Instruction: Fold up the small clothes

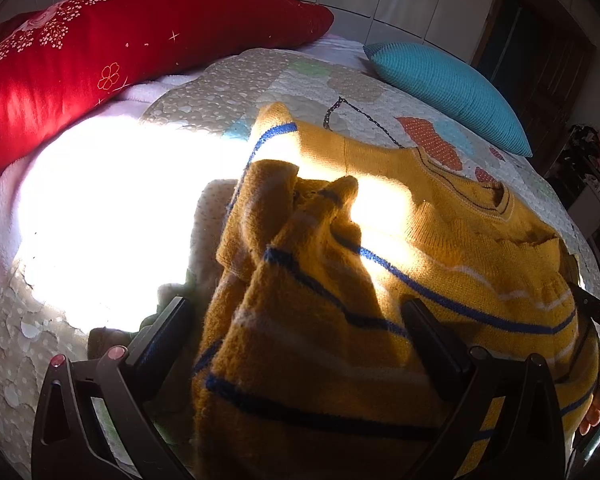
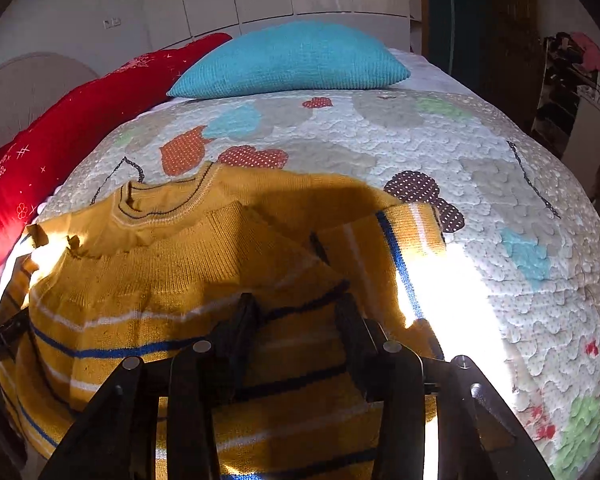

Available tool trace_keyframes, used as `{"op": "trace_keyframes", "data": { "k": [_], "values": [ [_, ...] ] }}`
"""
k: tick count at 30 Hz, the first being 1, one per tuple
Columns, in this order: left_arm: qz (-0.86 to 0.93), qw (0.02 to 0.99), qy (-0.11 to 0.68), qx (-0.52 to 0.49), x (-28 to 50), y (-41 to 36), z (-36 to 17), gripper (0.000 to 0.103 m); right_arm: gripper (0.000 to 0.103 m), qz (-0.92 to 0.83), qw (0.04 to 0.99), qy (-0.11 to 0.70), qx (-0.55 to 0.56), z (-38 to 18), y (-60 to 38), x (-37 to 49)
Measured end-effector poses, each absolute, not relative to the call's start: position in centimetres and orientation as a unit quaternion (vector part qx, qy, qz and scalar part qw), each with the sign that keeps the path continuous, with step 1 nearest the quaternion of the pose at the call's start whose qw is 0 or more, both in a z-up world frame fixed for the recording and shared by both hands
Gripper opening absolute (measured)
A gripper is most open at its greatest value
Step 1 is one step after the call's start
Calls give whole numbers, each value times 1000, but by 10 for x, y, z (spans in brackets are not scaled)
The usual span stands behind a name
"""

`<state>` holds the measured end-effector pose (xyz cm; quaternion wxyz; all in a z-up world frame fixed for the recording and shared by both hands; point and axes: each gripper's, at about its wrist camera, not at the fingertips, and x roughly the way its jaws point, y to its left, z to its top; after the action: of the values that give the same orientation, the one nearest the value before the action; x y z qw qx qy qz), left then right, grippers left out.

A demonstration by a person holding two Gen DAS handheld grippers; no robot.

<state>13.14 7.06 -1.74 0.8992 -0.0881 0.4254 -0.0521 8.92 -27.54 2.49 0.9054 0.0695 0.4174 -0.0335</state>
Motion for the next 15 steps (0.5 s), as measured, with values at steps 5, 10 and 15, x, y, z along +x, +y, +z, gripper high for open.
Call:
{"op": "trace_keyframes", "data": {
  "k": [5,10,15],
  "values": [
    [-52,900,425,-89,131,71,-17,103,50,-28,917,392,69,42,-274,49],
    [-53,900,423,-91,129,72,-16,103,65,-31,927,354,117,50,-296,-15],
    [-53,900,423,-91,129,72,-16,103,65,-45,925,356,122,30,-307,-44]
  ]
}}
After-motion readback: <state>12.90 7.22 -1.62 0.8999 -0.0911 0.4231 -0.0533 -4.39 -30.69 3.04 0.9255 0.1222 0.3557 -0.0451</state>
